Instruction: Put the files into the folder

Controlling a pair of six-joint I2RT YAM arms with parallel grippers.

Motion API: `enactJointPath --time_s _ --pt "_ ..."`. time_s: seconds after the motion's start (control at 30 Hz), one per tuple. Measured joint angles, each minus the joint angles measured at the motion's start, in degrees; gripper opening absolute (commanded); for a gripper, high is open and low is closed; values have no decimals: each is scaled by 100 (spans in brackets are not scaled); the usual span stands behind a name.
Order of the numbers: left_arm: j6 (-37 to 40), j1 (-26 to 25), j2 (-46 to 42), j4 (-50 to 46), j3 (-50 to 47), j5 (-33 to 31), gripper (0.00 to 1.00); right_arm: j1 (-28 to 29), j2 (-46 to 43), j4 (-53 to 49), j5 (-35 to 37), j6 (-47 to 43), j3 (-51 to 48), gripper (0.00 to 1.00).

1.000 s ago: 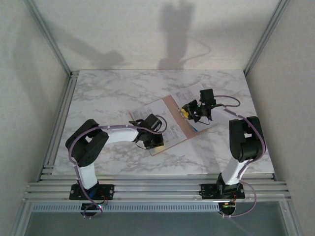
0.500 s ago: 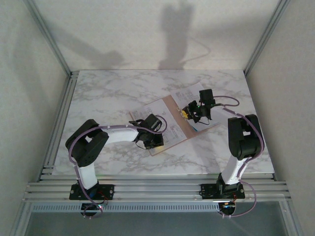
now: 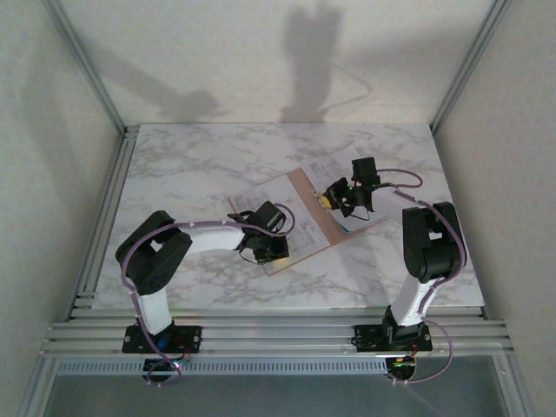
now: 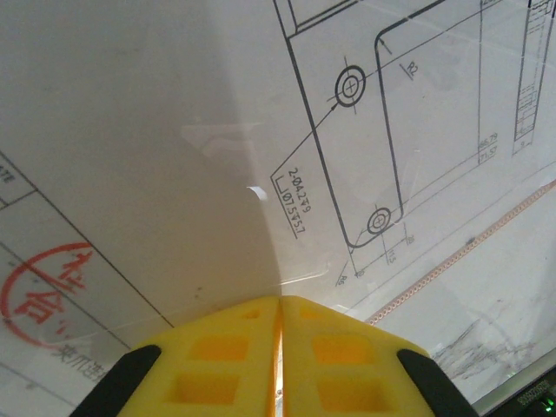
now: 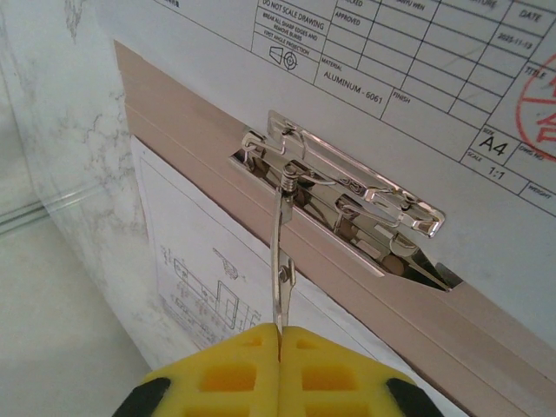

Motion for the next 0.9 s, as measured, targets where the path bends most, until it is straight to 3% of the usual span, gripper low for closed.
enactJointPath --time_s 0.33,0.9 --pt "-26 2 -2 37 -24 4 8 -44 -20 98 42 -415 -223 0" --pt "-122 17 -72 240 -177 28 7 -151 -127 1414 24 -708 -1213 0"
